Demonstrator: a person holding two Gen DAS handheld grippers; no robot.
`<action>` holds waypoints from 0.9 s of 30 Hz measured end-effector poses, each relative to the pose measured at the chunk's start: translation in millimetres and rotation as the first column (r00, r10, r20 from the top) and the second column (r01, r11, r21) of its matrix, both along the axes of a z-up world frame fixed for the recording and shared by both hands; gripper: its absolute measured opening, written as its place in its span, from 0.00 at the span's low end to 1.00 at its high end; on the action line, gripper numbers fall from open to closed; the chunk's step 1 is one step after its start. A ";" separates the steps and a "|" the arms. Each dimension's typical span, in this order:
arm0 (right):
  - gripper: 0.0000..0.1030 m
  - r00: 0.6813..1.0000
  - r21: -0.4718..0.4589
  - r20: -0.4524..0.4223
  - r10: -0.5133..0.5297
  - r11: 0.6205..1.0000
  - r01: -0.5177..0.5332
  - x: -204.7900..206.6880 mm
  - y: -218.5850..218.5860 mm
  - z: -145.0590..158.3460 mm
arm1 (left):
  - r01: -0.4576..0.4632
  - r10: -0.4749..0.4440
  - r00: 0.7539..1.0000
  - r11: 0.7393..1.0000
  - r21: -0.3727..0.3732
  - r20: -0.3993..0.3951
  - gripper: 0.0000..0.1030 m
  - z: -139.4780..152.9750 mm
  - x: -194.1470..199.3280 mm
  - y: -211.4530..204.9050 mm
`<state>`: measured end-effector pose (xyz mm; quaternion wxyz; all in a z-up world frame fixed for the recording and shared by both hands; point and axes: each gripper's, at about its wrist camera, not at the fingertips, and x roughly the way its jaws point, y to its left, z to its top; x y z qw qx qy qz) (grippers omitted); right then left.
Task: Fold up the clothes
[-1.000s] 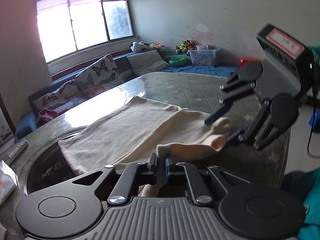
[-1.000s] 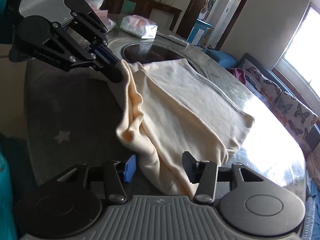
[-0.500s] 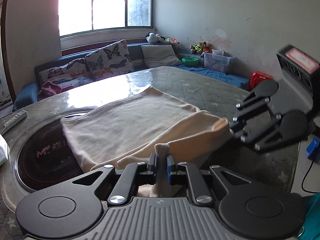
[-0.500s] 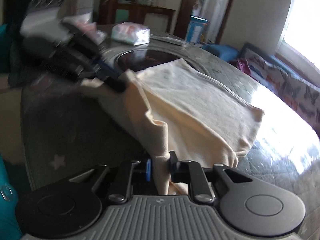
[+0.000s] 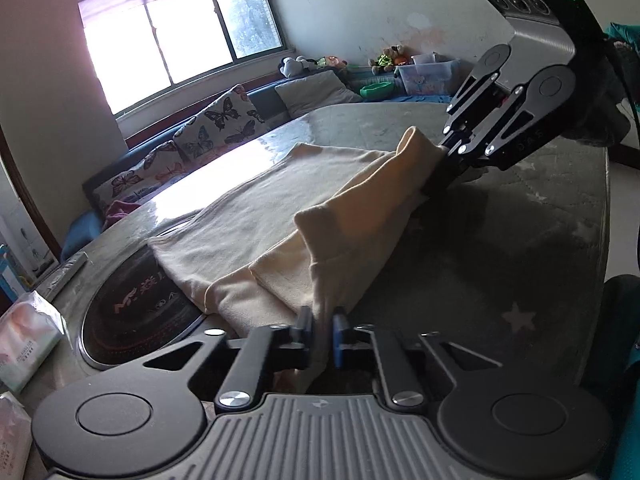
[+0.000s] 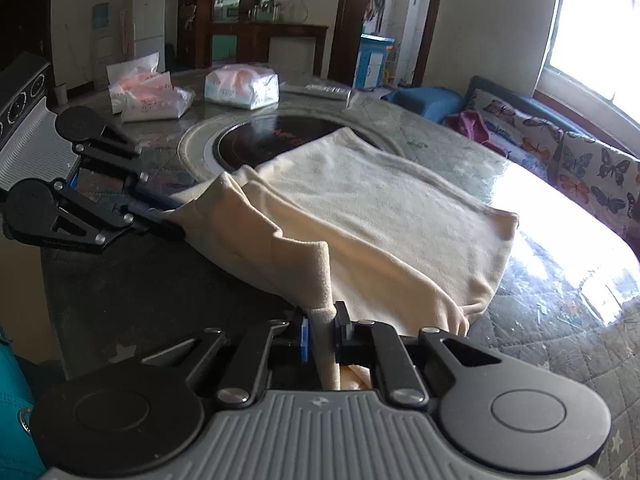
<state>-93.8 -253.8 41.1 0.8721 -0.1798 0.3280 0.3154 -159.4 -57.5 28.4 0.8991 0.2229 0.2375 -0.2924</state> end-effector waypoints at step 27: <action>0.08 0.998 0.023 0.027 0.060 0.998 -0.060 -84.2 -15.6 81.3 | 0.032 -0.041 0.998 0.978 -0.208 -0.041 0.05 75.7 -25.3 16.7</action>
